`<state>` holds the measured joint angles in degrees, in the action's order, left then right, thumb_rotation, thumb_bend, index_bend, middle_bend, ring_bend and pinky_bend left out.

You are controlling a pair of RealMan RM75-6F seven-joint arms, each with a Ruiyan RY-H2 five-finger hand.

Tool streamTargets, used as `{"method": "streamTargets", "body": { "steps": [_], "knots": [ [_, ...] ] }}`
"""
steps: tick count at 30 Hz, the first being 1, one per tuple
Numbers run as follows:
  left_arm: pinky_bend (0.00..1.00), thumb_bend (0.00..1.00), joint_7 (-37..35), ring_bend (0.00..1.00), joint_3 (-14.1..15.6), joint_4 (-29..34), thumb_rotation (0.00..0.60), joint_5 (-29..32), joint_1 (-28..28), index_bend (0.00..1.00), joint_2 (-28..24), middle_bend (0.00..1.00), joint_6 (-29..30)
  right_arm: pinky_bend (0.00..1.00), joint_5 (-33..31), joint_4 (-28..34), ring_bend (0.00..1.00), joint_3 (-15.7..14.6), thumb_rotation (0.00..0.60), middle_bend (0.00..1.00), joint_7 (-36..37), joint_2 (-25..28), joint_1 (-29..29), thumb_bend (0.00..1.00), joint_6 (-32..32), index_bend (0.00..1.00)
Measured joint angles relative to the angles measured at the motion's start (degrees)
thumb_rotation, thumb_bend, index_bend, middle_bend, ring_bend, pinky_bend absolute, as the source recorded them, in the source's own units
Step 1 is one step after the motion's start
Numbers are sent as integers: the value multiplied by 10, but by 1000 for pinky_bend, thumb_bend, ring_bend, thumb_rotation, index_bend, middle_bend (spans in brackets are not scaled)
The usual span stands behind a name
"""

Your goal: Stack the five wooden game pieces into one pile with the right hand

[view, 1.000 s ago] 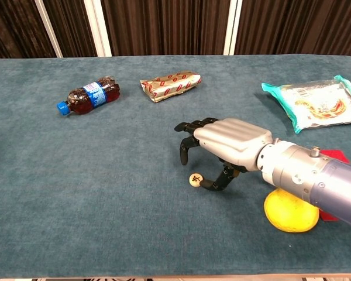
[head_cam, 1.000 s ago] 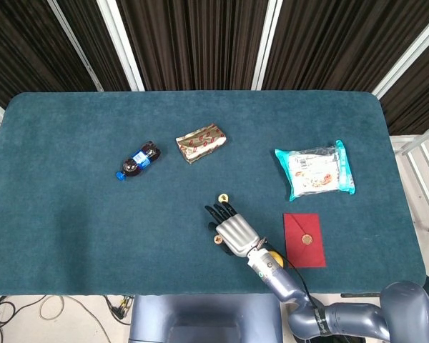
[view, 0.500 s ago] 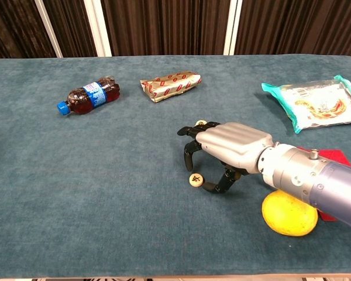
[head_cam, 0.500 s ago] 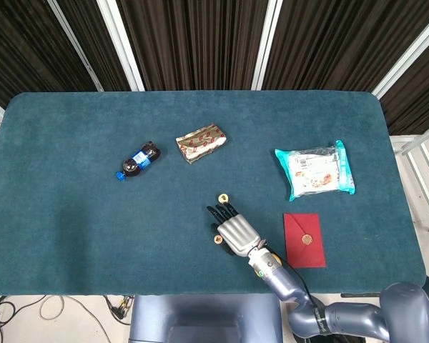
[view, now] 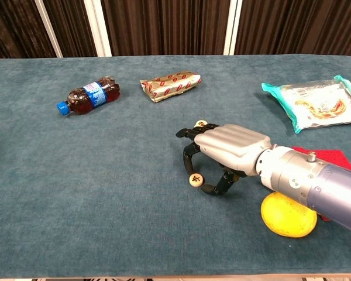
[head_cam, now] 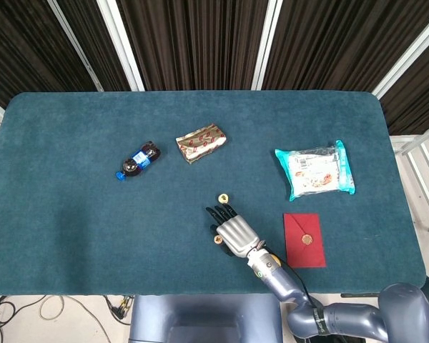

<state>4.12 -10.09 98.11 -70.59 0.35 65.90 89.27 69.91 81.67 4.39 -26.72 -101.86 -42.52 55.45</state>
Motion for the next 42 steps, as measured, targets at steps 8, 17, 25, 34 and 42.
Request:
{"method": "streamTargets", "body": {
  "steps": [8,17,25,34,42],
  "knots": [
    [0,610,1,0,0,0,600,-1,0,105,0,0,1,0,0,-4,0,3,600,0,-1,-4,1,397,-3,459],
    [0,611,1,0,0,0,600,-1,0,105,0,0,1,0,-3,-7,0,5,600,0,0,-7,4,398,-5,482],
    [0,610,1,0,0,0,600,-1,0,105,0,0,0,0,-5,-8,0,8,600,0,-1,-8,5,397,-7,489],
    [0,610,1,0,0,0,600,-1,0,105,0,0,0,0,-9,-6,0,10,600,0,-4,-6,6,398,-11,492],
    [0,610,1,0,0,0,600,-1,0,105,0,0,0,0,-12,-7,0,9,600,0,-7,-7,7,397,-12,492]
  ]
}}
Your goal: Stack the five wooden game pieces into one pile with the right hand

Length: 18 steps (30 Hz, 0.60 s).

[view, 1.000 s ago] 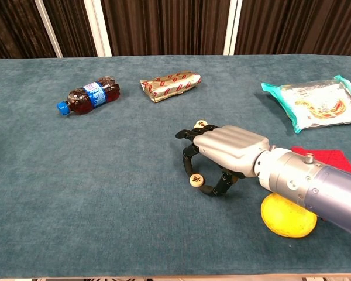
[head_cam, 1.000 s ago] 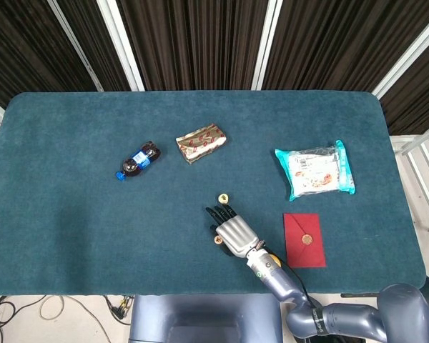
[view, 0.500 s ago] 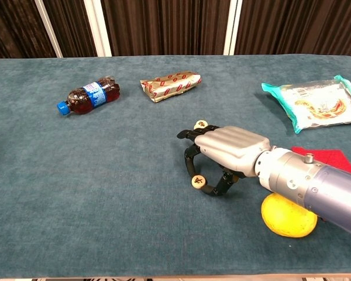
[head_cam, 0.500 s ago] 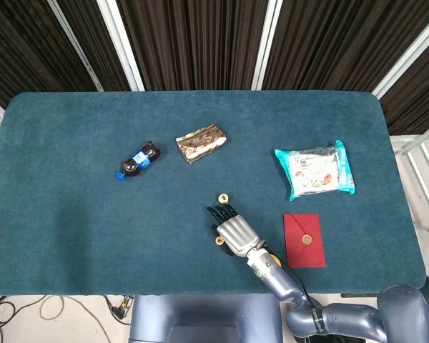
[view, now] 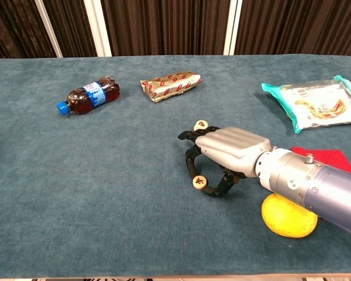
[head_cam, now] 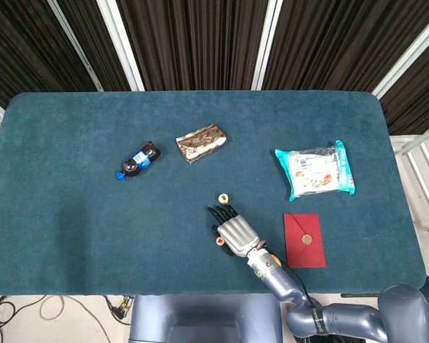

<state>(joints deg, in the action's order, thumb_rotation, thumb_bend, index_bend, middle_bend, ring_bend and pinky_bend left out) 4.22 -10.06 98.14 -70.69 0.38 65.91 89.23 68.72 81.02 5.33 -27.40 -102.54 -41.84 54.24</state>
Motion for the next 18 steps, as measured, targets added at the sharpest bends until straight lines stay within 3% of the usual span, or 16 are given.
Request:
{"method": "streamTargets", "body": {
  "steps": [18],
  "knots": [
    [0,610,-1,0,0,1,600,0,0,105,0,0,0,0,-4,7,0,5,600,0,-1,3,1,397,0,529]
  ]
}}
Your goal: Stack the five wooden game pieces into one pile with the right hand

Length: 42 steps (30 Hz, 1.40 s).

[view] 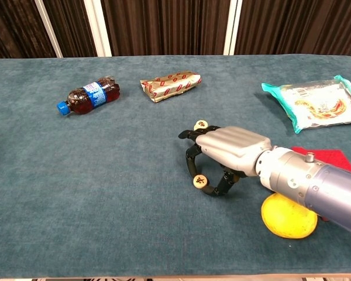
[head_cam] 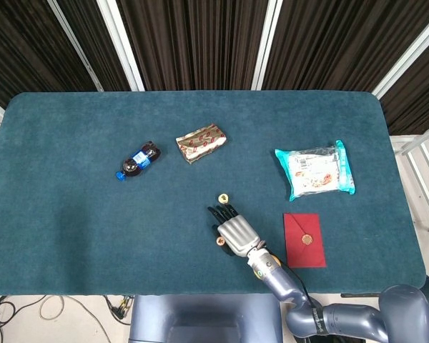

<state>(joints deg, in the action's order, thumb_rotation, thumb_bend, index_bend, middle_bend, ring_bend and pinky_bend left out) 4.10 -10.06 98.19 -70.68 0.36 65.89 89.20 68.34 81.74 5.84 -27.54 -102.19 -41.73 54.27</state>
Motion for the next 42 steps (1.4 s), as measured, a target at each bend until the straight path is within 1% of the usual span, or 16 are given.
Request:
{"method": "streamTargets", "body": {
  "steps": [7,11,16,19,23,26,32,42],
  "knots": [
    [0,611,0,0,0,0,600,-1,0,105,0,0,0,0,3,14,0,3,600,0,2,12,2,397,6,530],
    [0,610,0,0,0,1,600,-1,0,105,0,0,1,0,4,31,0,11,600,0,3,24,3,398,14,530],
    [0,611,-1,0,0,1,600,-1,-1,105,0,0,1,0,-2,50,0,32,600,0,7,43,2,397,22,530],
    [0,611,-1,0,0,2,600,-1,-1,105,0,0,2,0,-15,59,0,54,600,0,6,55,-4,397,23,530],
    [0,610,-2,0,0,2,600,-1,-1,105,0,0,1,0,-49,64,0,84,600,0,0,70,-18,398,15,530],
    [0,610,-2,0,0,2,600,-1,-1,105,0,0,2,0,-74,54,0,97,600,0,-9,74,-30,398,7,530],
    [0,610,-5,0,-2,1,600,1,-2,105,-2,0,2,0,-118,17,0,109,600,0,-24,69,-55,397,-11,530],
    [0,610,-3,0,-1,1,600,1,-1,105,-1,0,0,0,-179,-16,0,116,600,0,-36,48,-90,397,-41,529]
  ]
}}
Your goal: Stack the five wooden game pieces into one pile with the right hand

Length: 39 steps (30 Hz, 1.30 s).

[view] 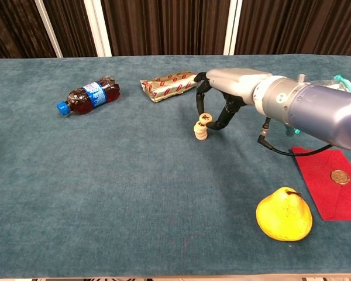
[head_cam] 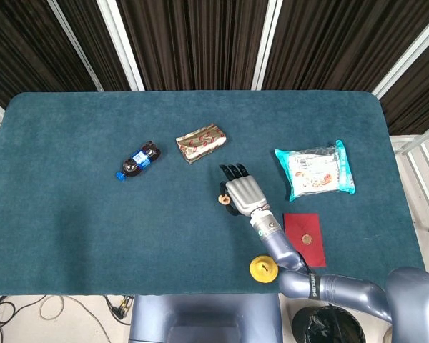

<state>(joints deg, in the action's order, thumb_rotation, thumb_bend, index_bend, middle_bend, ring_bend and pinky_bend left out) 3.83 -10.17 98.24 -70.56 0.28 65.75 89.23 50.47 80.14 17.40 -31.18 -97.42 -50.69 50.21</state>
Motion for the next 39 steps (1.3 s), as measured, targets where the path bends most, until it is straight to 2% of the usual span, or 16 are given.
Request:
{"method": "streamTargets", "body": {
  "steps": [20,39],
  "knots": [
    [0,610,0,0,0,1,600,-1,0,105,0,0,0,0,-71,-50,0,3,600,0,-1,-26,-41,397,-12,530],
    [0,610,2,0,0,0,600,-1,2,105,1,0,-1,0,-85,-63,0,-5,600,0,18,-31,-50,397,-7,521]
  ]
}}
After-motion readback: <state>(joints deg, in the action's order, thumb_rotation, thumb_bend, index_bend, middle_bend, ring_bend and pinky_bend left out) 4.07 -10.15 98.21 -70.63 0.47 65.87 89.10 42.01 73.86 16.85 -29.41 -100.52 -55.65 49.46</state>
